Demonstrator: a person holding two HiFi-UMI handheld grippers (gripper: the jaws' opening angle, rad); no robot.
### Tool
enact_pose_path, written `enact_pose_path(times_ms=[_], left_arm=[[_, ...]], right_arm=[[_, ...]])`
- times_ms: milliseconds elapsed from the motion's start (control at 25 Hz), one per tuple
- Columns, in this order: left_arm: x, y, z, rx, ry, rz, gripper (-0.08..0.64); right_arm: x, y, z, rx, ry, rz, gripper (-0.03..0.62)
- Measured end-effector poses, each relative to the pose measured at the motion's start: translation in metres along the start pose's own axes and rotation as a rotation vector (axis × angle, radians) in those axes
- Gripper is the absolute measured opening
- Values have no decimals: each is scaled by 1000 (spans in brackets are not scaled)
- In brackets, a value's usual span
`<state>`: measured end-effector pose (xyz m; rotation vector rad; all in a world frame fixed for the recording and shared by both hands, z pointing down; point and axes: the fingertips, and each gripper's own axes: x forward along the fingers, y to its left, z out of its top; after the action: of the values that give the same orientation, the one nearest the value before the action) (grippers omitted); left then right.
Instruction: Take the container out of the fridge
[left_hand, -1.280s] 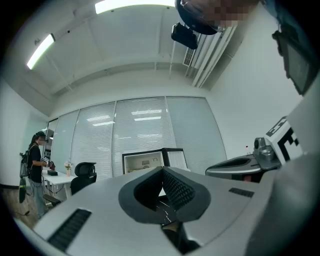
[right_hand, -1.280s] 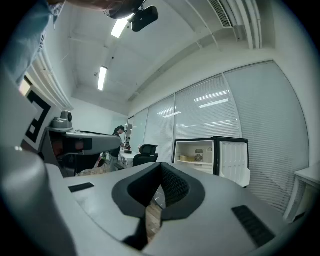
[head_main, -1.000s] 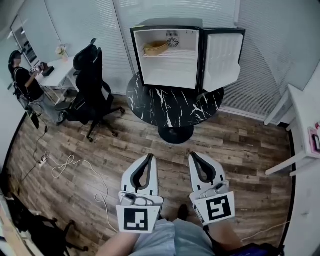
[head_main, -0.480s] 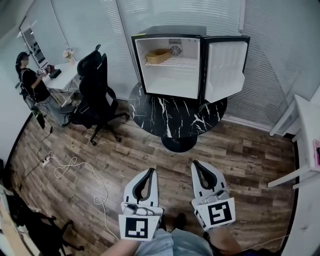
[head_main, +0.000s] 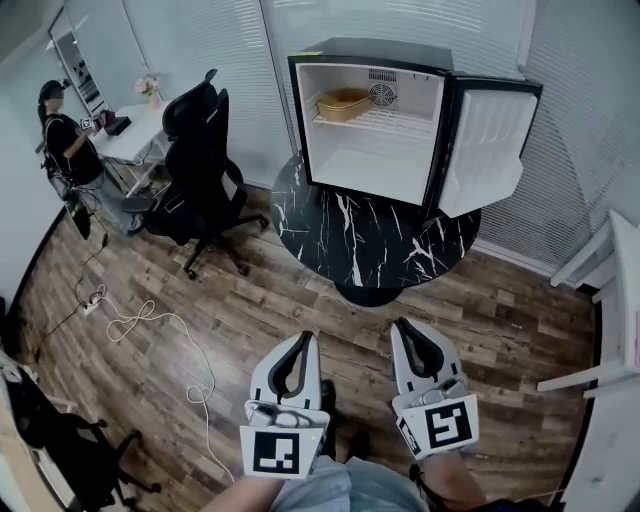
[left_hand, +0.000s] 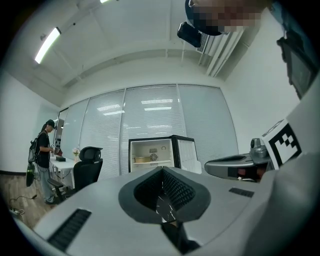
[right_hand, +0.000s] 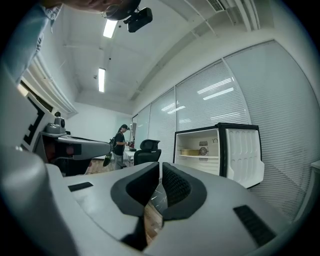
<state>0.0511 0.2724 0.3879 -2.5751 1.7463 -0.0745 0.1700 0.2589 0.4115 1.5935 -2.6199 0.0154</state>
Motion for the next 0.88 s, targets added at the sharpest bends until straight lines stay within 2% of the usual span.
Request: enact_pose_path(times_ms=[280, 560, 880], left_arm=[[76, 61, 10, -11, -36, -5, 14], [140, 119, 32, 2, -95, -38, 14], [191, 158, 35, 3, -122, -95, 14]], right_arm=[[91, -14, 15, -32, 4, 1, 32], [171, -24, 44, -74, -32, -30, 31], [231, -34, 57, -99, -45, -79, 31]])
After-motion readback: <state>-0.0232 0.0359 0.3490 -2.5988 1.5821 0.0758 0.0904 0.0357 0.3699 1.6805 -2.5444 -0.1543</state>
